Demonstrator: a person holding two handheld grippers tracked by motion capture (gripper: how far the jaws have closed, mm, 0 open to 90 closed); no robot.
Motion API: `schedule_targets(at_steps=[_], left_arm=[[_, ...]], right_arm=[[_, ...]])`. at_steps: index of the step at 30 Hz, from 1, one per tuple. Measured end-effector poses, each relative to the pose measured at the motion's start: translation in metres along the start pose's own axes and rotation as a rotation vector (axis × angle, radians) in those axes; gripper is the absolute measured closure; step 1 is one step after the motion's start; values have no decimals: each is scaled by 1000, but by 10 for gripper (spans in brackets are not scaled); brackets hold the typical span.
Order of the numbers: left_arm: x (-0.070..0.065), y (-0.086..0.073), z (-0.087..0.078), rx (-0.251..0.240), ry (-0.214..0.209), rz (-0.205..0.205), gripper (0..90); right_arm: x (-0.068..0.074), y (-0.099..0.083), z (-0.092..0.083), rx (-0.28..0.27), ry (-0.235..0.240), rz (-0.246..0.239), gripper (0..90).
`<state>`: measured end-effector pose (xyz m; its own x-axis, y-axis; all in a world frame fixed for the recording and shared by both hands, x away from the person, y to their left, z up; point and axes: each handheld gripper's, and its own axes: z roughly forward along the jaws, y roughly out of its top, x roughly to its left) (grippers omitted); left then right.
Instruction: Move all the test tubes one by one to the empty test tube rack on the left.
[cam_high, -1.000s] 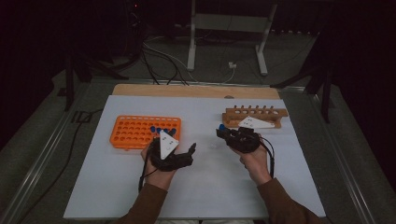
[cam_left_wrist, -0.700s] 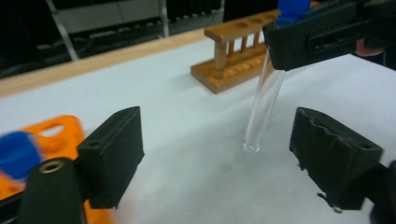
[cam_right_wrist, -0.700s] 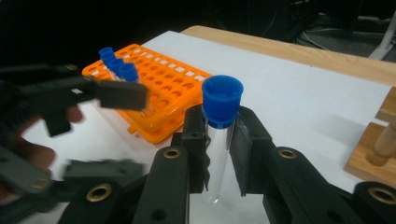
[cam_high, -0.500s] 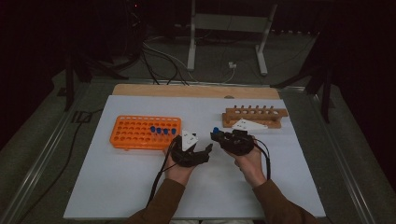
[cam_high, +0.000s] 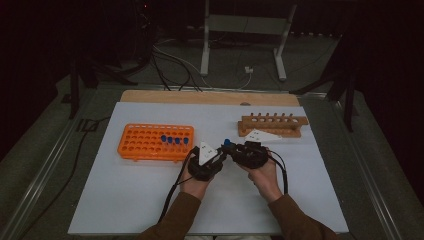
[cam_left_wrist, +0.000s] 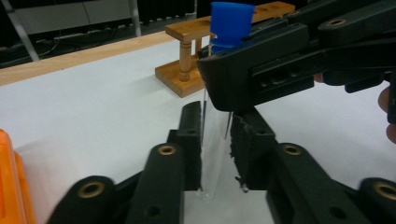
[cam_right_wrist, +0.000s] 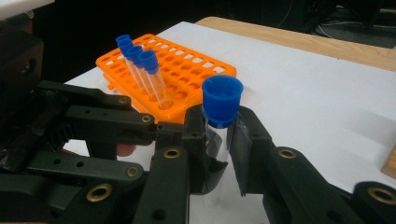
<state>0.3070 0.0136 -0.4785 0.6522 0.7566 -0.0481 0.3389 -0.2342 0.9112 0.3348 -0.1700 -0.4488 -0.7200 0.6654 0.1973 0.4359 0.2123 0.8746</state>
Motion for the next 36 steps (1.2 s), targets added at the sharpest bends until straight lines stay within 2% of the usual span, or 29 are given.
schedule_targets(at_steps=[5, 10, 15, 17, 19, 23, 27, 33, 36], left_arm=[[1, 0, -1, -1, -8, 10, 781], [2, 0, -2, 7, -5, 13, 782], [7, -3, -6, 16, -5, 2, 782], [11, -5, -11, 19, -2, -4, 782], [14, -7, -15, 20, 0, -10, 782], [23, -7, -31, 16, 1, 0, 782], [32, -9, -47, 1, 13, -3, 782], [48, -15, -67, -8, 31, -19, 782], [54, -15, -76, -12, 36, -7, 782]], right_arm=[[0, 1, -1, -6, 4, 2, 740], [-3, 5, -7, -35, 21, 9, 537], [-9, 7, -13, -57, 36, 19, 456], [-12, 8, -16, -66, 26, 18, 406], [-14, 9, -19, -75, 7, 15, 318], [-16, 11, -22, -76, -41, 8, 168], [-21, 10, -21, -65, -64, 16, 139], [-27, 10, -21, -56, -95, 23, 46], [-30, 11, -23, -56, -123, 30, 14]])
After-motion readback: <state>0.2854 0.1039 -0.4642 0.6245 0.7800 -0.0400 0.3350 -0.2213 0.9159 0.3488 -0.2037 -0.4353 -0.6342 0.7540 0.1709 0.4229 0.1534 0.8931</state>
